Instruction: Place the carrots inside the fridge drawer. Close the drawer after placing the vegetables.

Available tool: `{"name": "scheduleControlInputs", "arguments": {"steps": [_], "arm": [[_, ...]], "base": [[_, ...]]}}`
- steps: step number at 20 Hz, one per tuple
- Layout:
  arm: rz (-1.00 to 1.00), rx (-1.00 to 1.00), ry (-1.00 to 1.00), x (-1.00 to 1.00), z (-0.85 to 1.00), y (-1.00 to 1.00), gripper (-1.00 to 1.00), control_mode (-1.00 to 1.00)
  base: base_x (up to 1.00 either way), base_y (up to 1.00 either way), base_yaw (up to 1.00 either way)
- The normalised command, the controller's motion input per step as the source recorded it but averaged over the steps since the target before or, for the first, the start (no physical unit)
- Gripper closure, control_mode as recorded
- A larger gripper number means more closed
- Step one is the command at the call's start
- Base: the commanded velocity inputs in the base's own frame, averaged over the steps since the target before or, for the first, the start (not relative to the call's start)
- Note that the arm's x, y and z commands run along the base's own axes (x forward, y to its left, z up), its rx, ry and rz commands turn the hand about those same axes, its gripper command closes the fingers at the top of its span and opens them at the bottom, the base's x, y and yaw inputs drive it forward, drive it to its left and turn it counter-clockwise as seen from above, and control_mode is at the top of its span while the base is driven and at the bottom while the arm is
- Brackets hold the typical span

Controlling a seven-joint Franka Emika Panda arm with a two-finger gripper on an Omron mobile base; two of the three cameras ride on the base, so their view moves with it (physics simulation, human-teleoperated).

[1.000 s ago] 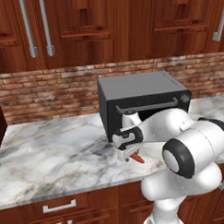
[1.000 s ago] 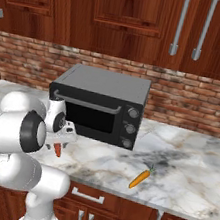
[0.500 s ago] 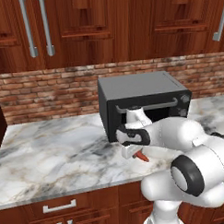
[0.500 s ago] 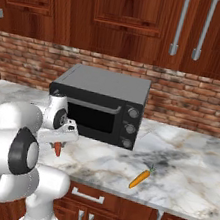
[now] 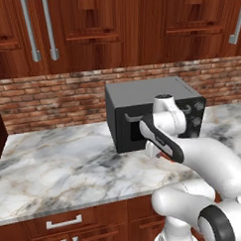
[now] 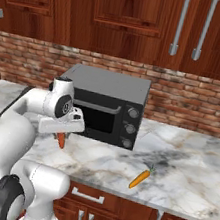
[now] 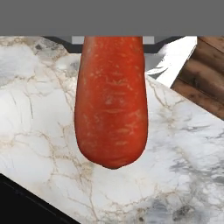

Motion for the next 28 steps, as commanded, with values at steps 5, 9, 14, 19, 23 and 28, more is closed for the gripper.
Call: {"name": "scheduleControlInputs", "arguments": {"steps": [5, 9, 14, 19, 23, 28], "arm": [[0.0, 0.02, 0.0, -0.34, 0.99, -0.29, 1.0, -1.0], [-0.01, 0.02, 0.0, -0.31, 0.86, -0.27, 1.0, -1.0], [-0.04, 0.0, 0.0, -0.22, 0.59, -0.05, 1.0, -1.0], [-0.01, 0.01, 0.0, -0.12, 0.39, -0.09, 1.0, -1.0], [0.0, 0.02, -0.01, -0.11, 0.18, -0.01, 1.0, -1.0], [0.0, 0.02, -0.03, -0.19, 0.0, 0.04, 1.0, -1.0]], "base": [[0.0, 0.0, 0.0], [0.0, 0.0, 0.0], [0.0, 0.0, 0.0], [0.0, 0.0, 0.0], [0.0, 0.0, 0.0], [0.0, 0.0, 0.0]]}}
